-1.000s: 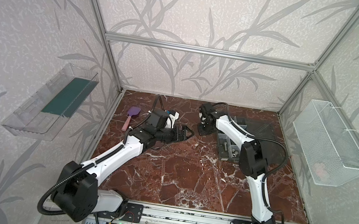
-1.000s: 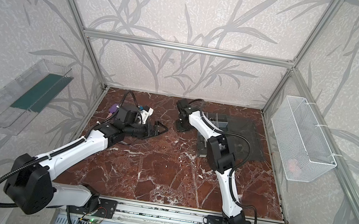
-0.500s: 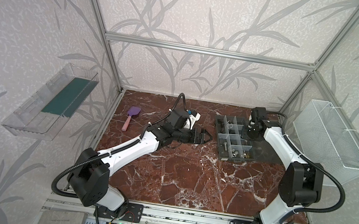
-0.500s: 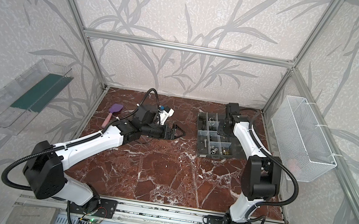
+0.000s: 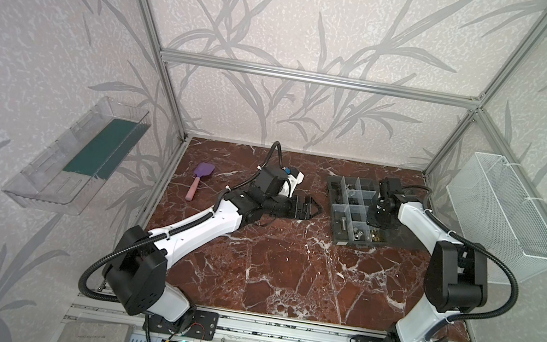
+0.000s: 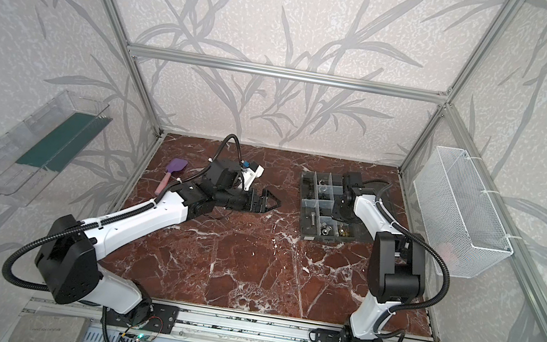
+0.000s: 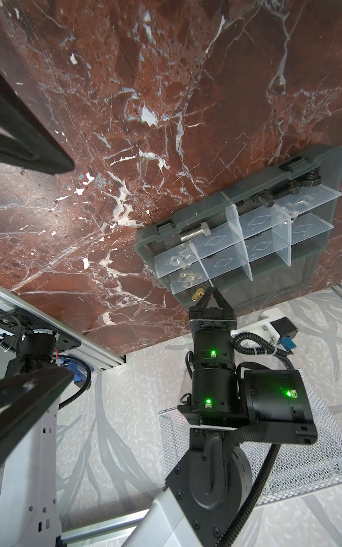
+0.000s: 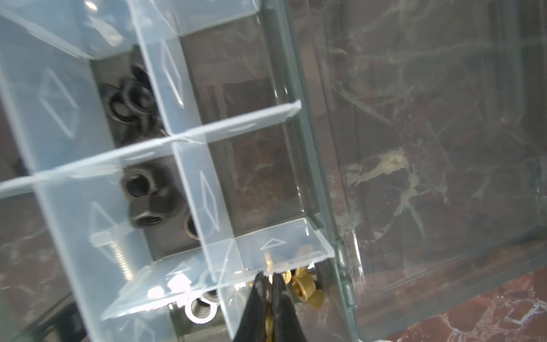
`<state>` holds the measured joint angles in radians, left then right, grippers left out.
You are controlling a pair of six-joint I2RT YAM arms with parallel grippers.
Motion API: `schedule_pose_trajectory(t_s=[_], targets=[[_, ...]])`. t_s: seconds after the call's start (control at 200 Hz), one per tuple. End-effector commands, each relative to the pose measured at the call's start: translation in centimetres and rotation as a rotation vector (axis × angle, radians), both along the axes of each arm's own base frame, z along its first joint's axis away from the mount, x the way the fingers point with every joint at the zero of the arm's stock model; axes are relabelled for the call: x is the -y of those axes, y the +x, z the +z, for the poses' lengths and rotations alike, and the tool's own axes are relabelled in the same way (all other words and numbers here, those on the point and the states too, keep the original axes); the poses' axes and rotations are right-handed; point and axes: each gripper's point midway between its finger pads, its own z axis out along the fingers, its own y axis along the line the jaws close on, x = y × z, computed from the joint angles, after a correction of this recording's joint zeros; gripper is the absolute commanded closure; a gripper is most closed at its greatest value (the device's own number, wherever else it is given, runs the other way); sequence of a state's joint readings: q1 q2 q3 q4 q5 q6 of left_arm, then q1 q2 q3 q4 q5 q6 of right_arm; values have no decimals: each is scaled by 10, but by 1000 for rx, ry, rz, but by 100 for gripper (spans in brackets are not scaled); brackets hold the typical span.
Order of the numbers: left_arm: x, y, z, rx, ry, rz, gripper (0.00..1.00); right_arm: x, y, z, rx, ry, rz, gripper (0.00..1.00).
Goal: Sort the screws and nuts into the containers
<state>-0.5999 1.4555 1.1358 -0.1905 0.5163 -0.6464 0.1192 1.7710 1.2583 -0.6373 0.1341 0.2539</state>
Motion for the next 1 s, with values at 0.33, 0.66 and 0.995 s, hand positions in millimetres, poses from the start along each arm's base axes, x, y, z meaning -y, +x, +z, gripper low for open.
schedule_pose_trajectory(t_s=[0.33, 0.66, 0.995], targets=[[-149, 33, 21, 283, 322, 384, 1, 12, -10, 57, 174, -32, -18, 48], [-377, 16, -3, 482, 937, 1209, 1, 34, -25, 77, 478, -132, -34, 1], [-395, 55, -97, 388, 942, 1218, 1, 14, -40, 54, 913, -144, 173, 1]])
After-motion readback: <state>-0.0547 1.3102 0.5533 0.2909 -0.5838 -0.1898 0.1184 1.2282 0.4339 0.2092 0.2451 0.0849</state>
